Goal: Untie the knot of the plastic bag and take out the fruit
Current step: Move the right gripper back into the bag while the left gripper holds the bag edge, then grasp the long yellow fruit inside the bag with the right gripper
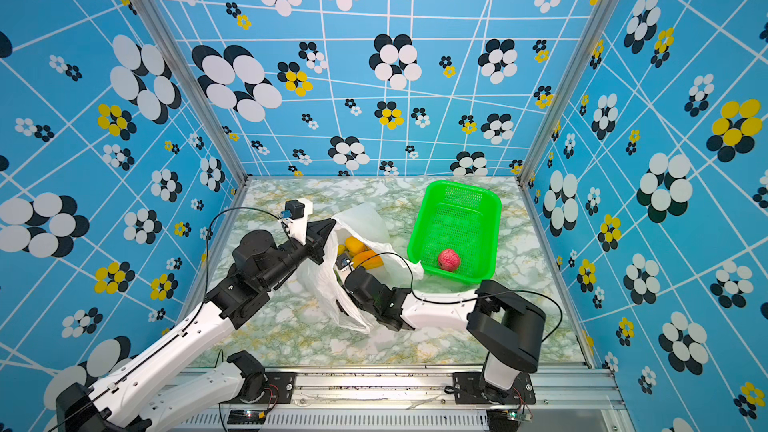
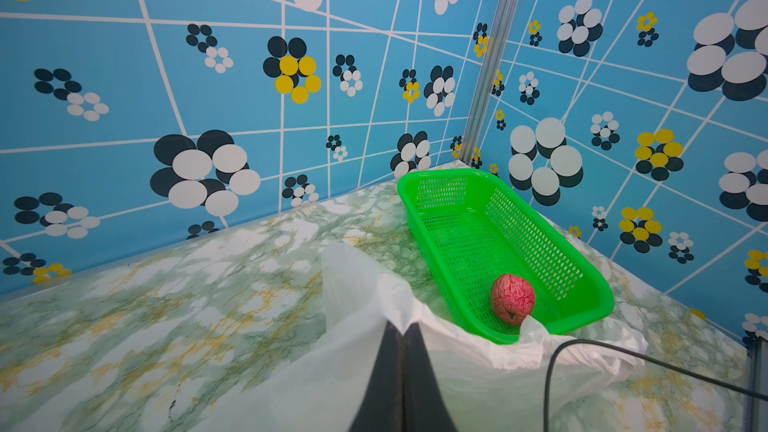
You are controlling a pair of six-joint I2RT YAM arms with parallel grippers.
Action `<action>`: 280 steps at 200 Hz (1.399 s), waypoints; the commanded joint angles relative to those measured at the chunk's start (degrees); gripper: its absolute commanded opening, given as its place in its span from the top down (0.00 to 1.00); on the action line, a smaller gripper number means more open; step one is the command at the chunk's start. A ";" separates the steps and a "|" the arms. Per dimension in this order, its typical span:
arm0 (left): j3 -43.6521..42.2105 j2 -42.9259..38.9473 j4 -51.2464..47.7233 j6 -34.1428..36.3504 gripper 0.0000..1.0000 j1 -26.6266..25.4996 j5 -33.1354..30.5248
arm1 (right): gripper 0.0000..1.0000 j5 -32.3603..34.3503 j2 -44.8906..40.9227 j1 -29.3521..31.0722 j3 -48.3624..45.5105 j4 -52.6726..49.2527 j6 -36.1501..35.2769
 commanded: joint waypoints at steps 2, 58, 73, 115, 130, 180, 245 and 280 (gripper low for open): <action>-0.39 -1.27 0.49 1.84 1.00 0.45 -0.88 | 0.27 -2.92 5.77 1.41 5.54 0.22 1.80; -3.52 -4.45 3.59 3.70 1.00 0.74 -0.26 | 0.02 12.22 21.18 0.93 27.61 -22.56 6.39; -3.23 -4.24 3.43 3.84 1.00 0.71 -0.64 | 0.01 13.77 23.55 0.00 31.98 -25.66 7.82; -3.42 -4.03 3.07 3.80 1.00 0.71 -1.57 | 0.01 14.86 30.11 -2.63 41.47 -29.01 7.22; -3.43 -4.28 2.99 3.77 1.00 0.74 -2.40 | 0.01 14.36 29.60 -2.72 41.17 -28.28 6.36; -3.33 -3.40 2.64 3.64 1.00 0.84 -3.47 | 0.03 14.94 24.92 -3.05 32.63 -22.54 5.50; -3.75 -3.84 2.99 3.44 1.00 0.83 -3.03 | 0.01 12.58 32.13 -5.00 38.05 -24.84 10.80; -3.62 -4.25 2.80 3.71 1.00 0.80 -2.96 | 0.01 12.77 36.24 -6.43 43.01 -26.47 13.02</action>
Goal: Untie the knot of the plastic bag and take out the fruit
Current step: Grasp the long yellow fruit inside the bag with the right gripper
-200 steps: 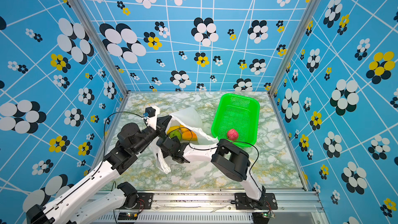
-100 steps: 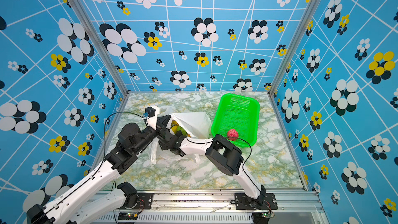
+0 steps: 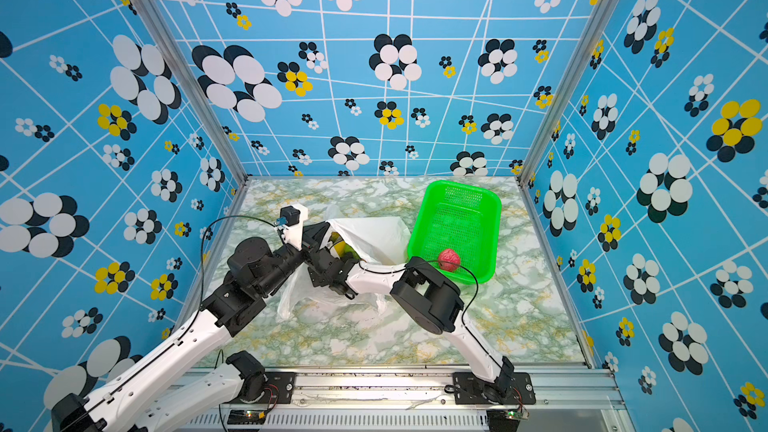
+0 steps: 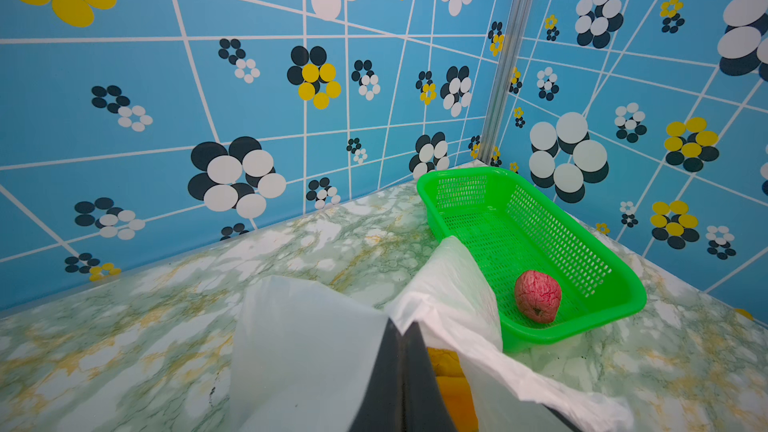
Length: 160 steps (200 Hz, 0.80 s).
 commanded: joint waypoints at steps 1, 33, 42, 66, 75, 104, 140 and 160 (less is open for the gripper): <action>-0.44 -0.77 2.21 0.78 1.00 0.47 -0.38 | 0.01 -0.16 3.42 -1.29 3.17 -2.42 2.98; -0.96 -1.22 2.27 1.04 1.00 0.52 -1.41 | 0.19 -0.70 3.34 -1.41 2.46 -1.60 2.86; -0.78 -1.14 2.18 1.04 1.00 0.60 -1.86 | 0.24 -0.55 2.49 -1.37 1.63 -1.34 2.66; -0.07 -0.19 0.77 0.56 1.00 0.70 -5.87 | 0.39 -0.61 -1.69 -1.28 -4.98 2.49 1.06; 0.22 0.09 -0.11 0.34 1.00 0.80 -8.40 | 0.43 -0.68 -3.38 -1.19 -7.47 4.27 0.55; 0.90 0.17 -2.17 -0.67 1.00 0.91 -14.44 | 0.50 -0.06 -9.99 -0.84 -16.06 8.32 0.72; 0.80 0.83 -1.70 -0.89 1.00 1.06 -13.75 | 0.50 2.53 -15.54 -0.90 -25.08 12.70 1.61; 1.04 1.54 -1.73 -1.16 1.00 1.05 -12.93 | 0.43 0.63 -15.73 -0.84 -26.09 15.49 0.40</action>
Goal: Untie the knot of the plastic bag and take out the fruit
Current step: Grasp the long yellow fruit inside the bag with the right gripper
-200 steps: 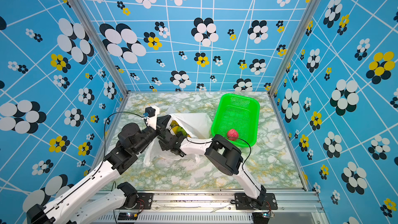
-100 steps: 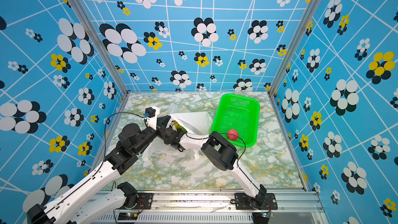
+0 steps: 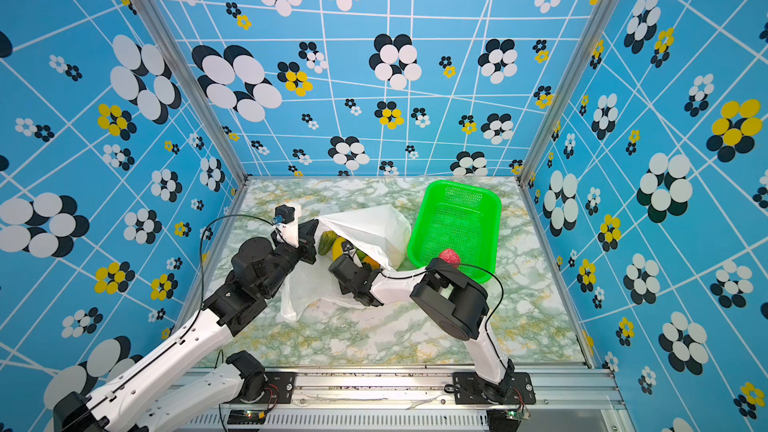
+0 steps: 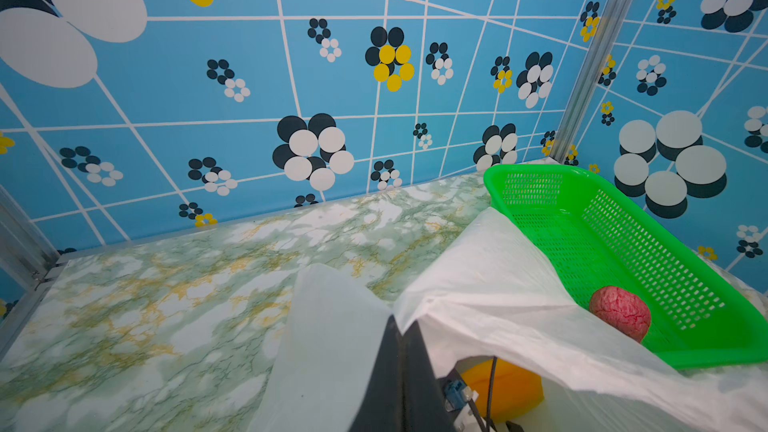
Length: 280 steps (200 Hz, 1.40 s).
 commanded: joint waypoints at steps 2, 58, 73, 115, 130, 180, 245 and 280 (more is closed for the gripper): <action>1.74 0.88 0.18 -0.78 1.00 0.63 -0.84 | 0.41 -0.13 -1.41 0.14 -1.00 4.77 -0.35; 1.43 0.56 0.37 -0.26 1.00 0.71 -0.35 | 0.09 -2.94 2.56 0.14 5.52 3.90 -1.51; 1.43 0.23 0.49 -0.26 1.00 0.76 -0.19 | 0.03 -3.17 2.67 0.09 6.42 3.78 -1.12; 0.92 -0.16 0.87 -0.30 1.00 0.72 0.33 | 0.01 -1.17 9.39 -0.46 15.90 -4.83 0.55; 1.09 -0.27 0.73 -0.35 1.00 0.72 0.50 | 0.01 -0.94 11.75 -1.07 19.19 -8.09 2.12; 0.91 -0.51 1.15 -0.26 1.00 0.81 0.68 | 0.02 3.40 12.94 -1.46 21.03 -12.76 3.94; 1.11 -0.50 1.05 -0.35 1.00 0.87 1.14 | 0.23 6.01 12.86 -1.61 21.09 -13.11 3.22; 1.46 -0.42 1.15 -0.26 1.00 0.94 1.39 | 0.38 5.56 11.52 -1.73 20.35 -13.07 3.39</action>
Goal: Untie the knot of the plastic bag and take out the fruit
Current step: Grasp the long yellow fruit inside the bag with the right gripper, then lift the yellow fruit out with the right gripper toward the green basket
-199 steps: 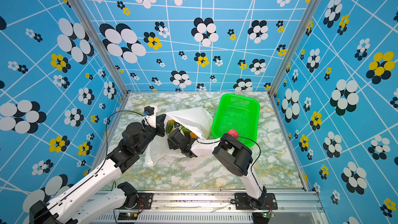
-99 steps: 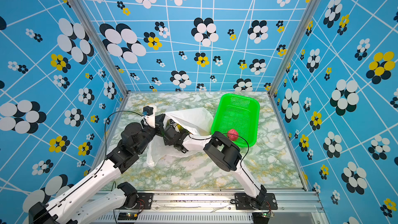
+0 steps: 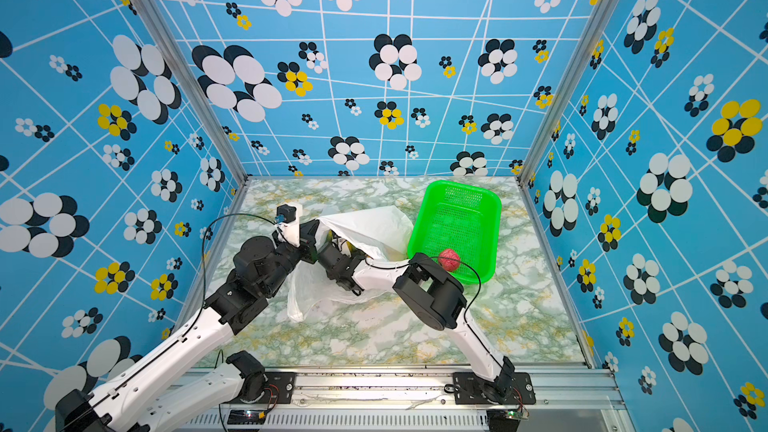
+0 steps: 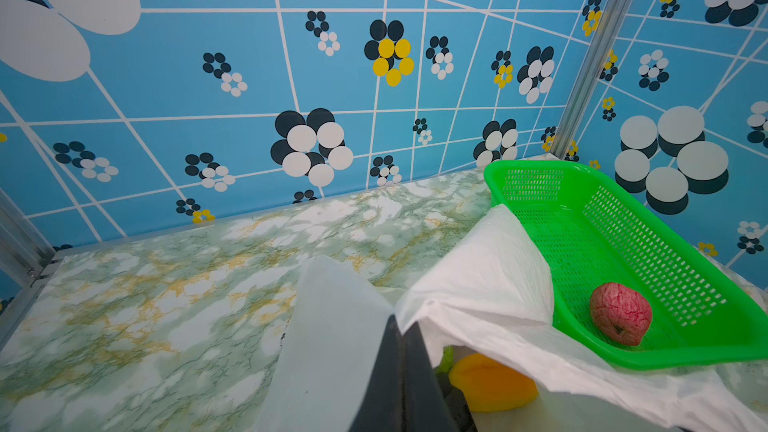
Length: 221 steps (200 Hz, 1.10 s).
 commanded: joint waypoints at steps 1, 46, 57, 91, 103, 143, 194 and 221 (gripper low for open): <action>1.47 -0.90 1.19 -0.19 1.00 0.54 0.51 | 0.39 0.76 -0.85 -0.51 -0.62 -2.62 0.69; 1.40 -0.29 1.04 -0.15 1.00 0.61 0.34 | 0.61 -6.53 -7.56 0.22 -7.49 5.56 -1.77; 1.68 0.08 1.00 -0.13 1.00 0.61 0.56 | 0.63 -7.96 -9.96 1.00 -9.95 8.41 -3.62; 2.22 1.38 0.04 -0.10 1.00 0.70 1.04 | 0.68 -10.39 -18.86 4.46 -19.30 18.04 -11.14; 2.49 1.49 -0.06 -0.19 1.00 0.69 1.04 | 0.69 -11.51 -22.19 5.69 -22.65 20.93 -13.43; 2.64 2.24 -0.20 -0.27 1.00 0.83 0.68 | 0.70 -16.10 -33.30 6.88 -33.00 27.37 -17.23; 3.00 2.81 -0.50 -0.54 1.00 1.03 1.06 | 0.72 -11.47 -51.22 6.86 -44.46 28.30 -23.41; 2.58 3.27 -0.57 -0.54 1.00 1.13 0.87 | 0.72 -3.91 -62.31 6.72 -49.61 27.36 -27.25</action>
